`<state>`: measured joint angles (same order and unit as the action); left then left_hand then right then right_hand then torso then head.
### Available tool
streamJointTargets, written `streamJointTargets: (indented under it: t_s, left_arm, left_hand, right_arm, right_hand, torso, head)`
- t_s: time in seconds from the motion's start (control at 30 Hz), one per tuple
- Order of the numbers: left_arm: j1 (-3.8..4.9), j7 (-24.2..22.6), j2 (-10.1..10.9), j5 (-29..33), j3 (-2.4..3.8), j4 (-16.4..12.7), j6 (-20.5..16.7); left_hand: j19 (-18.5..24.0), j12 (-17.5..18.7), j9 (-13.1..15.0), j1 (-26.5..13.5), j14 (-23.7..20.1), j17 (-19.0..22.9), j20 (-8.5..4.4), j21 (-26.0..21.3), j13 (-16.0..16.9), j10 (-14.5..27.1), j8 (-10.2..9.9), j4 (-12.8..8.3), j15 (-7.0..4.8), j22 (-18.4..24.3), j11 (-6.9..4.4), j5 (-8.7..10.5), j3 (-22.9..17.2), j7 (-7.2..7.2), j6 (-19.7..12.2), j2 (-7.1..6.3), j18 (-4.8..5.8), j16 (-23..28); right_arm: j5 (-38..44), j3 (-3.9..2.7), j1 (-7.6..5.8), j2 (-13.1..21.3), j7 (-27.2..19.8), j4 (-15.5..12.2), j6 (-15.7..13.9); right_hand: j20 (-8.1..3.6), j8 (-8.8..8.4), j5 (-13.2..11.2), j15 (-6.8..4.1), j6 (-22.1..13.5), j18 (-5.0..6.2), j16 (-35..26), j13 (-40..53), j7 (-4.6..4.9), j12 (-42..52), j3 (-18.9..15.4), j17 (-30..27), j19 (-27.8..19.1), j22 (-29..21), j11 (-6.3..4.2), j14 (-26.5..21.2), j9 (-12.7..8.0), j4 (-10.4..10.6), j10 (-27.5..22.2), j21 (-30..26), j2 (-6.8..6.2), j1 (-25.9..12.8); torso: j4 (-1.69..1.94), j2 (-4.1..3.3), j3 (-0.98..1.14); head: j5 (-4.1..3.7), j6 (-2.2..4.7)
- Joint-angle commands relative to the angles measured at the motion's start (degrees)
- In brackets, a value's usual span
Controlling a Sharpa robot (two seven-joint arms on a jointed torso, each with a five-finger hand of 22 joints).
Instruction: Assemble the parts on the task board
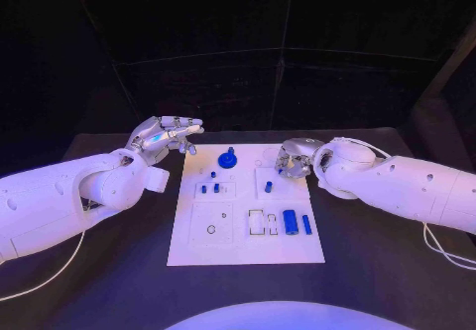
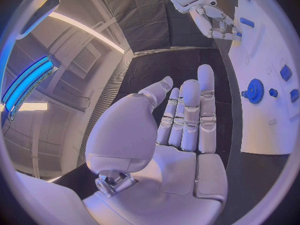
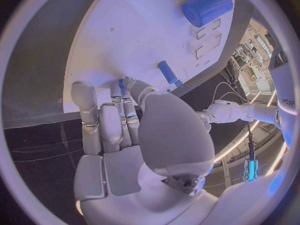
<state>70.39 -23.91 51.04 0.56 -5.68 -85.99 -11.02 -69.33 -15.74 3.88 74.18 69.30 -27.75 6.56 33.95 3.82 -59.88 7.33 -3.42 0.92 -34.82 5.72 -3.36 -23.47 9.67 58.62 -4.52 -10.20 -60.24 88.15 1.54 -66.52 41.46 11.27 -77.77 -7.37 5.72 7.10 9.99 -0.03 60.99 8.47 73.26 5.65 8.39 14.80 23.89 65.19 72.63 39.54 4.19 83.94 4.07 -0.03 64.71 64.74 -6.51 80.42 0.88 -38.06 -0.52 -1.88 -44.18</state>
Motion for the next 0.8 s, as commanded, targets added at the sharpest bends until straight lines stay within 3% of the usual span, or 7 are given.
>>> streamJointTargets:
  t_s: [0.03,0.3,0.47,0.63,0.8]
  left_arm:
    - [0.06,-1.06,0.04,0.31,0.03,-0.08,0.39]
    - [0.06,-1.24,0.04,0.30,0.04,0.03,0.28]
    - [0.06,-1.90,0.09,0.30,0.04,0.18,-0.73]
    - [0.06,-2.42,0.18,0.31,0.04,0.41,-1.31]
    - [0.06,-2.65,0.22,0.31,0.04,0.51,-1.42]
  left_hand:
    - [0.41,-0.32,-0.06,-0.22,-0.44,0.09,0.15,-0.23,0.00,0.20,0.12,-0.16,0.14,0.08,0.25,0.07,0.29,0.05,-0.29,0.00,-0.28,0.30]
    - [0.43,-0.33,-0.08,-0.12,-0.54,0.20,0.16,-0.33,-0.01,0.31,0.06,-0.23,0.16,0.16,0.30,0.07,0.31,0.12,-0.45,0.01,-0.28,0.36]
    - [0.43,-0.13,-0.08,-0.46,-0.72,0.38,0.29,-0.63,-0.09,1.23,-0.03,-0.02,0.38,0.39,0.56,0.10,0.78,0.27,-0.77,-0.09,-0.22,0.37]
    - [0.44,-0.08,-0.07,-0.48,-0.88,0.61,0.37,-0.81,-0.09,1.81,-0.03,0.01,0.46,0.53,0.65,0.09,1.04,0.29,-0.95,-0.09,-0.21,0.42]
    - [0.44,-0.10,-0.07,-0.50,-0.91,0.62,0.38,-0.84,-0.08,1.87,-0.03,0.03,0.47,0.55,0.67,0.09,1.09,0.31,-0.96,-0.07,-0.21,0.42]
  right_arm:
    - [3.54,0.22,0.33,-0.16,1.71,0.10,1.95]
    - [6.70,0.22,0.60,-0.56,3.24,-0.12,1.33]
    - [8.57,0.21,0.74,-0.47,3.22,-1.31,-1.82]
    - [9.13,0.20,0.79,0.11,3.13,-2.59,-4.27]
    - [9.02,0.18,0.79,1.16,2.99,-4.18,-6.16]
  right_hand:
    - [-0.26,0.33,-0.42,-0.62,0.85,-0.21,0.48,-0.27,-0.03,0.20,0.62,0.20,0.77,1.00,-0.03,1.80,0.04,-0.08,0.71,0.67,0.65,0.13]
    - [-0.53,0.33,-0.85,-0.88,1.64,-0.39,0.10,-0.69,-0.27,0.22,1.48,-0.59,1.35,2.23,-0.31,1.78,0.02,-0.61,1.47,1.51,0.91,0.34]
    - [-0.63,0.08,-1.01,-0.92,1.72,-0.74,0.04,-1.04,-0.22,-0.04,2.37,-0.86,2.14,4.30,-0.28,1.82,-0.08,-1.26,1.48,2.72,0.87,0.74]
    - [-0.65,-0.01,-1.06,-0.91,1.79,-0.84,0.12,-1.18,-0.16,-0.14,2.62,-0.84,2.40,4.92,-0.23,1.87,-0.11,-1.28,1.51,3.12,0.79,0.53]
    - [-0.64,-0.10,-1.11,-0.89,1.87,-0.95,0.22,-1.30,-0.14,-0.21,2.75,-0.81,2.66,5.62,-0.20,1.91,-0.12,-1.21,1.60,3.55,0.59,0.15]
  torso:
    - [-0.06,-0.01,-0.01]
    - [-0.04,0.03,0.00]
    - [-0.08,0.03,0.07]
    - [-0.11,0.10,-0.04]
    - [-0.06,0.13,0.01]
  head:
    - [0.02,-0.17]
    - [-0.13,-0.30]
    - [-0.05,-0.32]
    - [-0.05,-0.34]
    - [-0.15,-0.34]
